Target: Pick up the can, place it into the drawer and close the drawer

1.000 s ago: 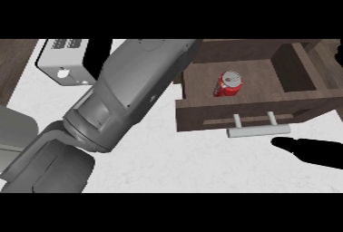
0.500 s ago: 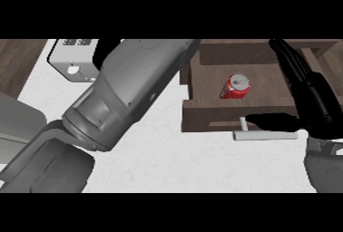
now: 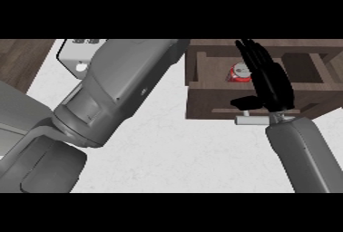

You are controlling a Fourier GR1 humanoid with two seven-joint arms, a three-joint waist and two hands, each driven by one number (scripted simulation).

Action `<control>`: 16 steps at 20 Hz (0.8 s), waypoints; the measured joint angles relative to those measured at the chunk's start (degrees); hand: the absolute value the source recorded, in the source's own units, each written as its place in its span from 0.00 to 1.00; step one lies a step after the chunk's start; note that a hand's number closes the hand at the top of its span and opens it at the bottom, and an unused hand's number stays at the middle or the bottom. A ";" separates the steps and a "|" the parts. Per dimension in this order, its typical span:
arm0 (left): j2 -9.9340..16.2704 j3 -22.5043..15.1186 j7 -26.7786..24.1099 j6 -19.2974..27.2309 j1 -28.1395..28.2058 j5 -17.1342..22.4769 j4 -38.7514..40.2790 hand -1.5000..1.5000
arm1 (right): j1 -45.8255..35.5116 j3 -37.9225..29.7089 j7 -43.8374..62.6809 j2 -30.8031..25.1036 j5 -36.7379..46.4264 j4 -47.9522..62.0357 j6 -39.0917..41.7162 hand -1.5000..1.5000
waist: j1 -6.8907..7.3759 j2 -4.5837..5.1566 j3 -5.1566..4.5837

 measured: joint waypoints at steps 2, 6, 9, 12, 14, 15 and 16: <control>0.89 0.12 0.13 -0.51 1.25 -0.26 -0.86 0.00 | -2.03 -0.19 -1.11 1.03 1.62 5.22 -2.82 0.00 | 0.37 -0.11 0.00; 2.81 -0.08 1.31 -1.00 2.19 -1.23 -2.26 0.00 | -6.98 -1.67 -2.55 2.68 4.57 15.87 -9.16 0.00 | 1.00 -0.18 0.00; 3.87 -0.28 2.45 -1.28 3.58 -1.73 -4.04 0.00 | -11.25 -3.11 -2.18 3.82 6.58 22.72 -13.68 0.00 | 1.62 -0.30 -0.01; 4.98 -0.72 4.14 -1.50 4.63 -2.29 -6.22 0.00 | -15.06 -5.09 -2.97 4.01 7.55 29.19 -18.37 0.00 | 2.32 -0.32 -0.01; 6.12 -0.67 4.66 -1.77 5.71 -2.60 -7.26 0.00 | -17.72 -5.86 -3.16 4.52 8.42 33.00 -21.07 0.00 | 2.32 -0.26 -0.01; 6.92 -0.79 5.17 -2.36 6.35 -2.71 -8.10 0.00 | -19.06 -6.46 -3.28 4.50 8.53 34.85 -22.04 0.00 | 2.63 -0.26 -0.01; 7.38 -0.95 5.48 -2.72 6.88 -2.86 -8.87 0.00 | -20.64 -7.21 -3.50 4.20 8.50 36.71 -22.85 0.00 | 2.98 -0.20 -0.01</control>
